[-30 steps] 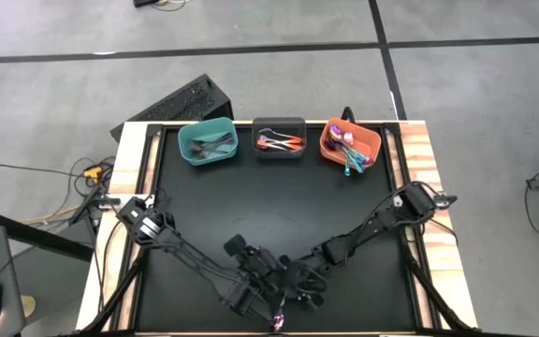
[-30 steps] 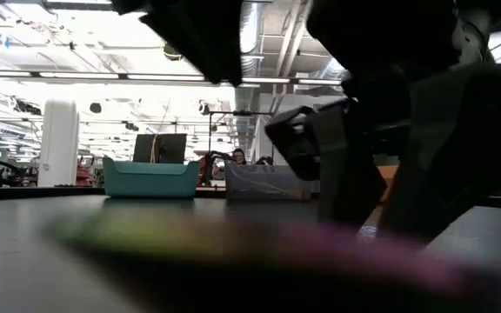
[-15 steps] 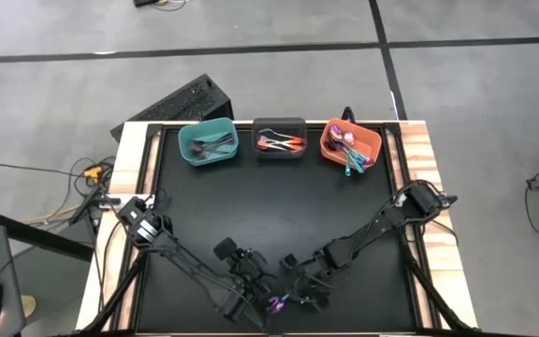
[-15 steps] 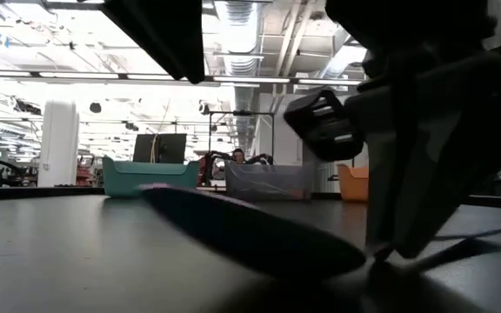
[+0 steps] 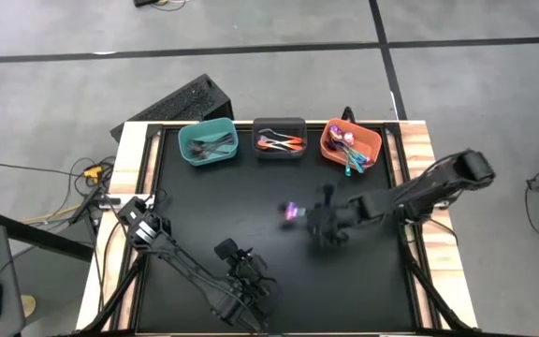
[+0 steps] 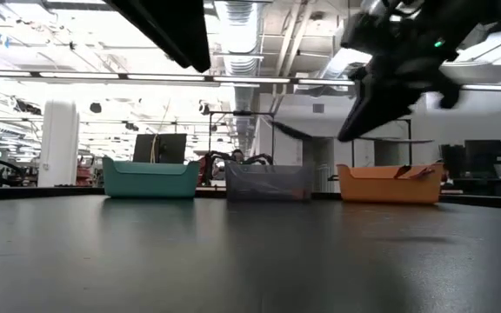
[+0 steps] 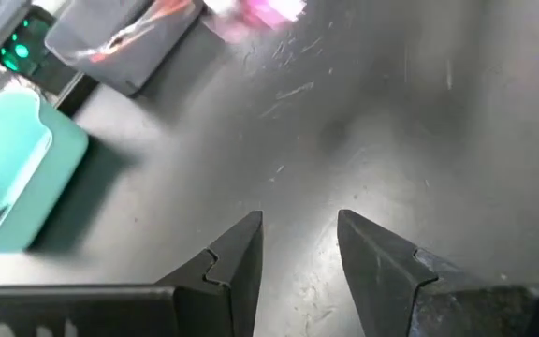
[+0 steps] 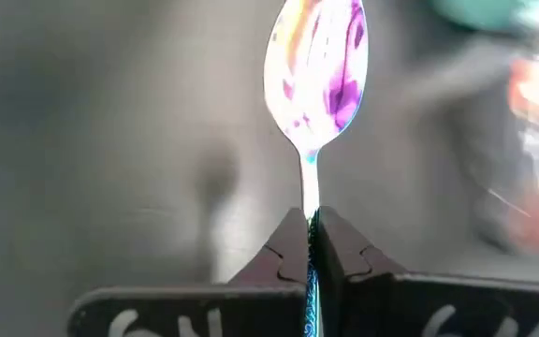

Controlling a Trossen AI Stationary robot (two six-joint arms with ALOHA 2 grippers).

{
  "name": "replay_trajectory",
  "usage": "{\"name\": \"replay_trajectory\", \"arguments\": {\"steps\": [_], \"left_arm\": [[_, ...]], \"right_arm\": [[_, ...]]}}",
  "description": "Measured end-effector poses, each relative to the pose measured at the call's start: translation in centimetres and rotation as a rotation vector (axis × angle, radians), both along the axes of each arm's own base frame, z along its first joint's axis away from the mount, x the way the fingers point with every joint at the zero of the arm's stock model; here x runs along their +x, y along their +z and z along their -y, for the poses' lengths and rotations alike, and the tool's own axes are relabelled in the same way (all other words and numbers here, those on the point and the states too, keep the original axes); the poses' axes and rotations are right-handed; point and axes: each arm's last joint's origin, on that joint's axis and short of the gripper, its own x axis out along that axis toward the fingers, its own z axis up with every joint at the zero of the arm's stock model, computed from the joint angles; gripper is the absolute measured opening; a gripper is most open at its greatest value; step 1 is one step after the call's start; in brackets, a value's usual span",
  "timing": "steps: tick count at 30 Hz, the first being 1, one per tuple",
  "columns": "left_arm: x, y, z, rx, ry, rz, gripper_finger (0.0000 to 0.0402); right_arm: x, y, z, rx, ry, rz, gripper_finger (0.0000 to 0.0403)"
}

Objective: Sort silverware by color (type)
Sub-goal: Put the blue spoon into the orange bin, then return to Home Position

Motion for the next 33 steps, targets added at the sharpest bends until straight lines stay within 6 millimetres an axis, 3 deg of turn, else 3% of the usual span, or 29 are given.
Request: {"name": "replay_trajectory", "arguments": {"steps": [7, 13, 18, 23, 33], "left_arm": [[1.8, -0.2, -0.8, 0.005, -0.094, -0.03, 0.013], [3.1, -0.3, -1.7, -0.012, -0.131, -0.052, 0.013], [3.4, -0.3, -2.2, -0.009, -0.126, -0.056, 0.013], [3.4, -0.3, -2.2, -0.011, -0.121, -0.051, 0.013], [2.9, -0.2, -1.6, 0.005, -0.109, -0.009, 0.013]], "right_arm": [[-3.8, 1.7, 8.4, -0.181, -0.438, 0.004, 0.0013], [-5.8, 2.2, 14.7, -0.275, -0.589, -0.117, 0.0013], [-7.5, 1.6, 18.5, -0.25, -0.692, -0.21, 0.0013], [-8.5, 0.9, 20.6, -0.163, -0.744, -0.223, 0.0041], [-9.1, 1.9, 20.3, -0.124, -0.852, -0.126, 0.0198]]}}
